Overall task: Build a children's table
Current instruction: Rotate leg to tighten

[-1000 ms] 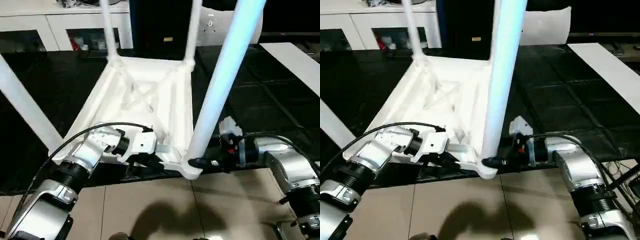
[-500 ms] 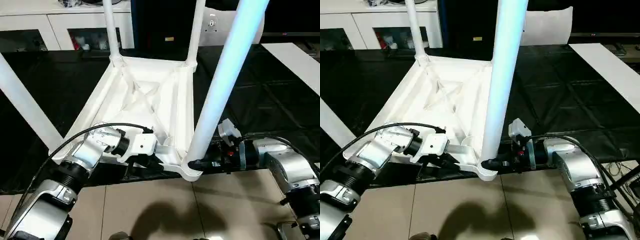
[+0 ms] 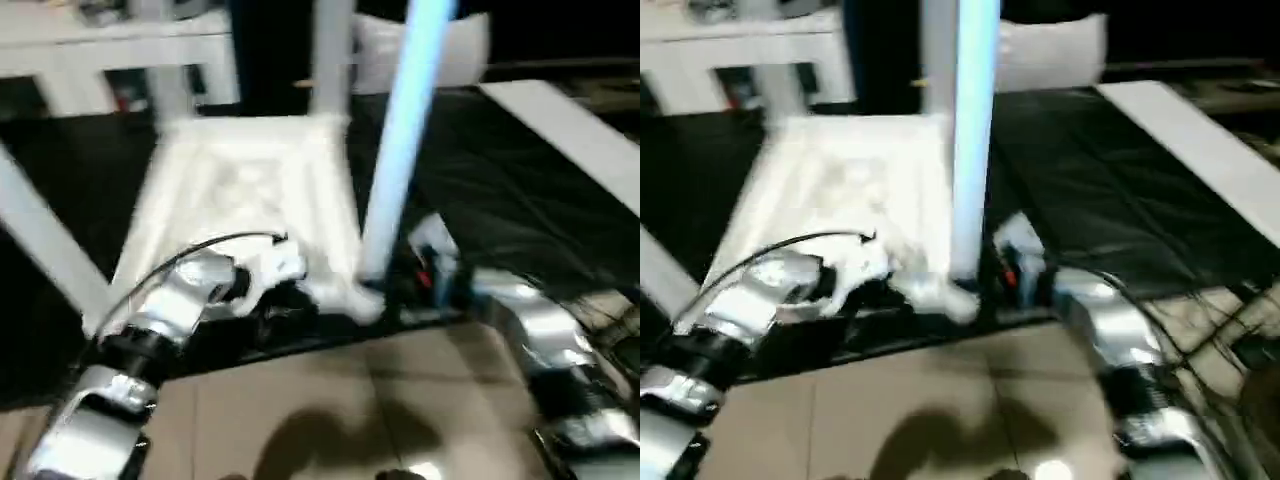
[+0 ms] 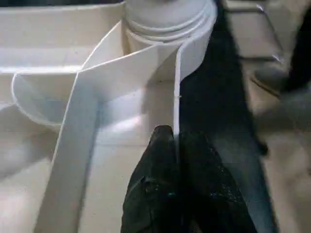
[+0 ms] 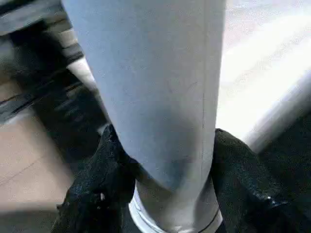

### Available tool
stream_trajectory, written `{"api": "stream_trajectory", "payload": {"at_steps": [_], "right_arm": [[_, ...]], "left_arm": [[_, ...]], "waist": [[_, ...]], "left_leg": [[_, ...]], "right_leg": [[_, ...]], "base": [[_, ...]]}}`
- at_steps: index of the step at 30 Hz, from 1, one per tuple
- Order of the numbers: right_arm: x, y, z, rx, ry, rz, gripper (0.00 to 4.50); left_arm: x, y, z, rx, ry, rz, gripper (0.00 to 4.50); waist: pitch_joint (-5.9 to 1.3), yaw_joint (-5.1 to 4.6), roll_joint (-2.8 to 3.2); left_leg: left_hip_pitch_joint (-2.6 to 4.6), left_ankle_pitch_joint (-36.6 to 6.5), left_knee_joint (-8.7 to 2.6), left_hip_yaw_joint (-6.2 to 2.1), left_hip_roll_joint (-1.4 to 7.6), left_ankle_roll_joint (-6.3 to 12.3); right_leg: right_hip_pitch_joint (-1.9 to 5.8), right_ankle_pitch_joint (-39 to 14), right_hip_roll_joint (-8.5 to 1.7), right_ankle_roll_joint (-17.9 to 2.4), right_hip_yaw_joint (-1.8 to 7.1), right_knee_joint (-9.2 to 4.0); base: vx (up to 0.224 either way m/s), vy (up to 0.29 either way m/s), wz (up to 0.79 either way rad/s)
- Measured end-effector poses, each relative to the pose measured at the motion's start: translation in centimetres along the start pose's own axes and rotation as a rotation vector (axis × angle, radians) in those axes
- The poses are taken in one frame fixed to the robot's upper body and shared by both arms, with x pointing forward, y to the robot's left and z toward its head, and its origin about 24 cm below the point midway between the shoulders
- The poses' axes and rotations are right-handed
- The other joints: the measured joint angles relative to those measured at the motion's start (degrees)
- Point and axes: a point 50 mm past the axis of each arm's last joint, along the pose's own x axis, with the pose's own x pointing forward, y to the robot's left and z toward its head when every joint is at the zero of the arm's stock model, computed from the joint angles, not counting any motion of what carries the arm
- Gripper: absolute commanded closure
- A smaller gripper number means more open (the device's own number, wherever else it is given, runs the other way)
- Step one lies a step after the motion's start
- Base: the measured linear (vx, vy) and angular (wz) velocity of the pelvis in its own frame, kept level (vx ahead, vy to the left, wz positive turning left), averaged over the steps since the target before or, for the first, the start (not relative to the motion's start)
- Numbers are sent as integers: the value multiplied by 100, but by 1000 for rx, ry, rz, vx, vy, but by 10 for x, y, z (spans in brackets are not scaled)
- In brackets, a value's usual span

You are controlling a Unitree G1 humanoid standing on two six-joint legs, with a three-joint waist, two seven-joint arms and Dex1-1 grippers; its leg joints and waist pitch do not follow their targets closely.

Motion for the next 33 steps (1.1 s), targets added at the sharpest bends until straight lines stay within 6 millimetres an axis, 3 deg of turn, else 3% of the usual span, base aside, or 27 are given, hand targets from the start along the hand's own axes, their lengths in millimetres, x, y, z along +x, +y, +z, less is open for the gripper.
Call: {"api": "stream_trajectory", "payload": {"at_steps": [1,4,6,7,8,11,13,16,22,26,33], "right_arm": [[5,-2,3,7,-6,-63,249],[18,-5,7,36,-16,-180,249],[26,-6,11,46,-35,-234,249],[29,-6,11,48,-52,-259,195],[30,-5,10,45,-60,-270,182],[31,-6,10,37,-68,-283,172],[28,-7,9,30,-73,-282,141],[23,-8,7,13,-83,-260,129],[-6,-11,0,-67,-90,-135,72],[-26,-13,-4,-117,-66,-42,27],[-58,-19,2,-167,12,120,4]], "left_arm": [[4,0,2,-23,-9,28,450],[12,1,6,-72,-28,105,450],[16,3,9,-95,-35,158,450],[19,4,11,-101,-36,183,450],[20,4,12,-103,-36,193,450],[23,3,16,-103,-42,192,450],[24,2,18,-91,-44,183,450],[24,1,19,-78,-46,171,450],[19,3,16,-22,-37,149,450],[14,5,13,10,-29,117,450],[-5,5,2,139,11,-27,450]], "waist": [[0,-67,0],[0,-112,0],[0,-82,0],[0,-56,0],[0,-48,0],[-1,11,1],[-1,71,1],[-1,96,1],[-1,228,7],[-1,248,7],[-1,278,7]], "left_leg": [[-10,0,6,-7,-2,0],[-15,0,7,-11,-3,0],[-20,0,5,-20,-1,0],[-29,0,4,-20,0,0],[-28,0,5,-18,0,0],[-29,0,6,-14,-3,0],[-30,0,6,-9,-3,0],[-34,0,5,-8,-3,1],[-33,-2,-11,-9,4,2],[-33,-1,-10,-8,3,2],[-34,-1,-7,-7,3,2]], "right_leg": [[-17,0,-1,0,-7,-4],[-46,1,2,-1,-8,-2],[-74,9,13,-10,-5,5],[-78,30,19,-36,1,4],[-75,43,19,-45,4,4],[-71,53,16,-57,8,3],[-71,62,14,-70,9,3],[-71,81,13,-91,8,4],[-71,85,16,-87,1,8],[-70,86,16,-85,3,5],[-66,85,15,-83,5,5]], "base": [[0,0,0],[0,0,0],[0,0,0],[0,0,0],[0,0,0],[0,0,0],[0,0,0],[0,0,0],[0,0,0],[0,0,0],[0,0,0]]}}
